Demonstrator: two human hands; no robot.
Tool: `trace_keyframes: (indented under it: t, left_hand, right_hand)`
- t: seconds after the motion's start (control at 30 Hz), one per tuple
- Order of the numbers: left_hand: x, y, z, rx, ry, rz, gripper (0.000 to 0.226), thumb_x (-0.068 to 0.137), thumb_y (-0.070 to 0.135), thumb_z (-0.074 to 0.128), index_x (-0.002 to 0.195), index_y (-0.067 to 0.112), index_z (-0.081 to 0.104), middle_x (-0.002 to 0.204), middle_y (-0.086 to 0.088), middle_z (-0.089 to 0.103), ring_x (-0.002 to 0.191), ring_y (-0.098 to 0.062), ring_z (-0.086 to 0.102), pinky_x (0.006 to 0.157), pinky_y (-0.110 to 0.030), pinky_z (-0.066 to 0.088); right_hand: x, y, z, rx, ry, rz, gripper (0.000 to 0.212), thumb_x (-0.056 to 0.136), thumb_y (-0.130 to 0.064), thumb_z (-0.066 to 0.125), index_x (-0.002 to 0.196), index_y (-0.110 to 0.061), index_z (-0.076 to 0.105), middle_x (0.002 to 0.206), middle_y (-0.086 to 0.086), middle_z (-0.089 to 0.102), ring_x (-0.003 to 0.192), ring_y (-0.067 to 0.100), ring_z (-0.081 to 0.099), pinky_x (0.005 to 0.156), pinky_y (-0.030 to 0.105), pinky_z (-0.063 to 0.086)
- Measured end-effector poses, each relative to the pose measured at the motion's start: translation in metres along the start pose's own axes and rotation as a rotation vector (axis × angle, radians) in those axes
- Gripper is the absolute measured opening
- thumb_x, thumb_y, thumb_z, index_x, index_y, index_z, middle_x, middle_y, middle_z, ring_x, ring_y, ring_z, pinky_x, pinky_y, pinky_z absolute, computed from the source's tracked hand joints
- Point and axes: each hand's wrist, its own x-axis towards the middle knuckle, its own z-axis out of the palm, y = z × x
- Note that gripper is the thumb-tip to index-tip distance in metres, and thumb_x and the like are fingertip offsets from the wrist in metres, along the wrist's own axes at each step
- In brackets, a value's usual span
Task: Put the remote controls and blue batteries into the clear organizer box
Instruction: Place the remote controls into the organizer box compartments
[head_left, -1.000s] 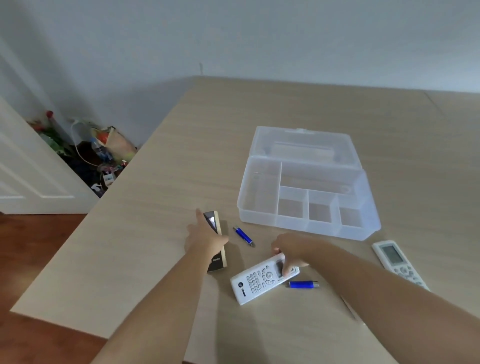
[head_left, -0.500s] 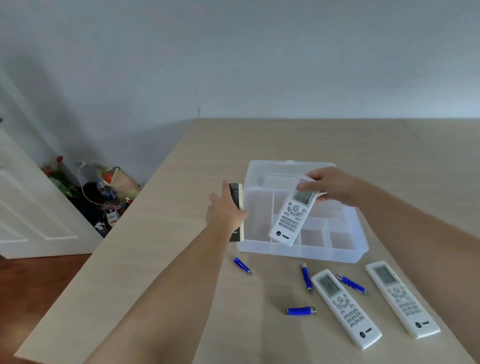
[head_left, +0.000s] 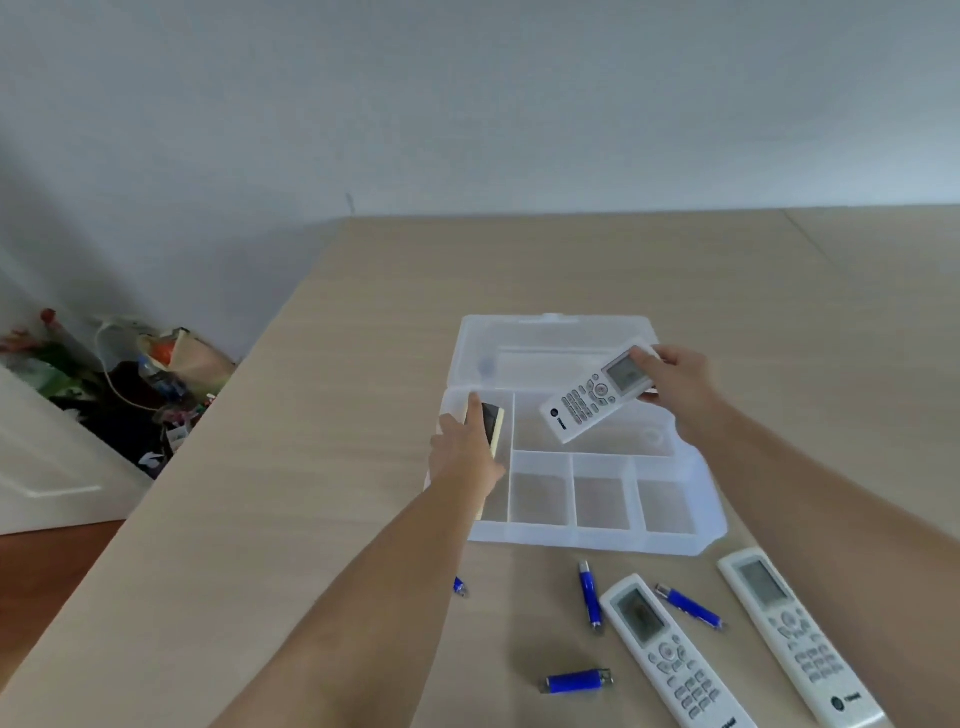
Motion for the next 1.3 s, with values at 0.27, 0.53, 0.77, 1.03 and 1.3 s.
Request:
trace_keyframes:
  t: [0.27,0.53,0.77,1.03,1.3]
  left_hand:
    - [0.021,-0.004,0.035,0.226,-0.091,-0.024,0.092,0.088,0.014,0.059,0.154,0.014,-0.005,0.13,-0.016,0.046,0.108,-0.025,0.057,0.083,-0.029,0.046]
    - [0.014,-0.011,0.038,0.612,0.11,0.105,0.094,0.077,0.036,0.068,0.15,0.008,0.016,0.138,-0.012,0.036,0.126,-0.028,0.038,0.099,-0.035,0.036]
    - [0.009,-0.025,0.028,0.223,-0.112,-0.196,0.125,0.072,0.031,0.077,0.15,0.035,-0.02,0.146,-0.012,0.023,0.091,-0.026,0.061,0.067,-0.03,0.051]
    - [0.003,-0.026,0.019,0.159,-0.072,-0.16,0.122,0.075,0.028,0.078,0.152,0.031,-0.016,0.131,-0.007,0.037,0.074,-0.019,0.052,0.058,-0.028,0.045]
    - [0.01,-0.021,0.01,0.207,-0.001,-0.052,0.116,0.075,0.043,0.072,0.153,0.028,-0.013,0.154,-0.009,0.019,0.132,-0.028,0.037,0.097,-0.038,0.04]
  right_hand:
    - [0.022,0.031,0.007,0.0,0.007,0.07,0.012,0.089,-0.019,0.062,0.097,-0.01,0.064,0.095,0.015,0.062,0.085,0.028,0.062,0.081,0.039,0.054]
    - [0.02,0.041,0.011,0.037,0.002,0.115,0.014,0.09,-0.019,0.061,0.095,-0.006,0.064,0.094,0.016,0.064,0.082,0.028,0.064,0.071,0.034,0.055]
    - [0.012,0.039,0.015,0.078,-0.002,0.135,0.013,0.091,-0.019,0.06,0.082,-0.009,0.063,0.092,0.015,0.065,0.081,0.029,0.064,0.062,0.028,0.054]
    - [0.009,0.044,0.012,0.089,0.046,0.174,0.018,0.09,-0.02,0.061,0.074,-0.011,0.06,0.091,0.015,0.065,0.082,0.03,0.063,0.061,0.029,0.056]
    - [0.017,0.05,0.008,0.091,0.093,0.208,0.022,0.09,-0.02,0.06,0.07,-0.012,0.058,0.095,0.018,0.063,0.084,0.031,0.063,0.063,0.032,0.055]
